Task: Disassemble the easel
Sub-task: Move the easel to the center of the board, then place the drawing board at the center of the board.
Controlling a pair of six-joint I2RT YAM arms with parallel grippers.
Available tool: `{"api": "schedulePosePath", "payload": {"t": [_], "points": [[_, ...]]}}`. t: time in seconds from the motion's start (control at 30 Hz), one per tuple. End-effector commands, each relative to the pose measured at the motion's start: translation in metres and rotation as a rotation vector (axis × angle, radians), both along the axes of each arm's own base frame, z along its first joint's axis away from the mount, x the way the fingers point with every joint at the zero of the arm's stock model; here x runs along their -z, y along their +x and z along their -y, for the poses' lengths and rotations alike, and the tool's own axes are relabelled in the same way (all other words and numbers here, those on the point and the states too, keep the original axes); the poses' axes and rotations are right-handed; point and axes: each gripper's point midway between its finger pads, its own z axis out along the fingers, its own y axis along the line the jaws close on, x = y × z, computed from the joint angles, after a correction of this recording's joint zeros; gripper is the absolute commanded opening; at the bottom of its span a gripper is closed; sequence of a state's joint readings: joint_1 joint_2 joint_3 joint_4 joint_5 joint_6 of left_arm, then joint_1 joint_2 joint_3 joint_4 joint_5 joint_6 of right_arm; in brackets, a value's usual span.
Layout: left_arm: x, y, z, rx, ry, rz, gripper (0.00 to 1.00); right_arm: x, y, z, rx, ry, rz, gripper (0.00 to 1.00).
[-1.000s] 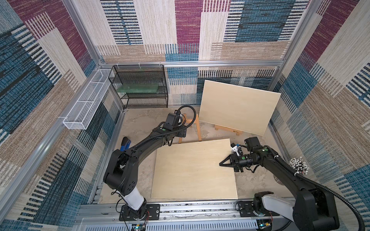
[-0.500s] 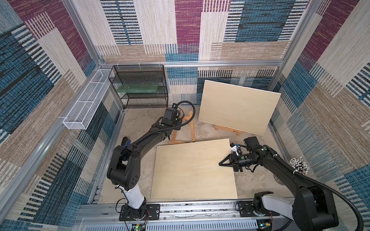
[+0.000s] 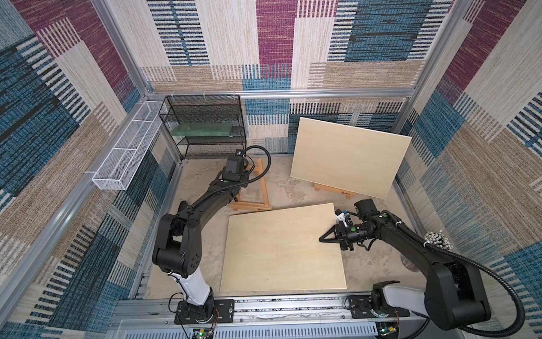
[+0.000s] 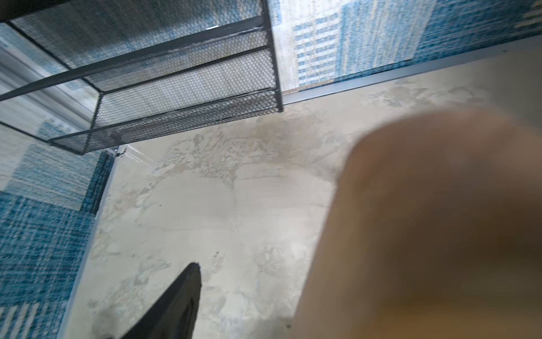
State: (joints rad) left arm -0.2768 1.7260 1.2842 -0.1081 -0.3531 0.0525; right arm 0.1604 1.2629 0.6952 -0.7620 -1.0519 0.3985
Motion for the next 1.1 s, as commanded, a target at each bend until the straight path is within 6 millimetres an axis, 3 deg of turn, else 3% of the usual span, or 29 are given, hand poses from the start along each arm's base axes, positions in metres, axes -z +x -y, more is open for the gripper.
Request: {"api": "schedulePosePath", "payload": {"t": [0.0, 0.17, 0.37, 0.57, 0.77, 0.93, 1.07], "points": [[-0.004, -0.001, -0.024, -0.05, 0.055, 0.006, 0.67, 0.046, 0.036, 0.038, 0.018, -0.37, 0.224, 0.29], [-0.009, -0.002, -0.025, -0.047, 0.037, 0.019, 0.71, 0.061, 0.05, 0.053, 0.034, -0.39, 0.184, 0.29], [-0.023, -0.012, -0.018, -0.041, -0.019, 0.033, 0.81, 0.076, 0.085, 0.09, 0.097, -0.396, 0.148, 0.3], [-0.042, -0.042, -0.025, -0.078, -0.072, 0.031, 0.9, 0.108, 0.078, 0.108, 0.089, -0.381, 0.03, 0.32], [-0.059, -0.083, -0.029, -0.095, -0.122, 0.021, 0.92, 0.12, 0.088, 0.117, 0.093, -0.413, -0.017, 0.35], [-0.068, -0.107, -0.018, -0.049, -0.182, -0.013, 0.93, 0.13, 0.088, 0.126, 0.105, -0.455, -0.058, 0.54], [-0.063, -0.132, 0.0, -0.003, -0.26, -0.08, 0.92, 0.131, 0.087, 0.13, 0.109, -0.488, -0.079, 0.68]]}}
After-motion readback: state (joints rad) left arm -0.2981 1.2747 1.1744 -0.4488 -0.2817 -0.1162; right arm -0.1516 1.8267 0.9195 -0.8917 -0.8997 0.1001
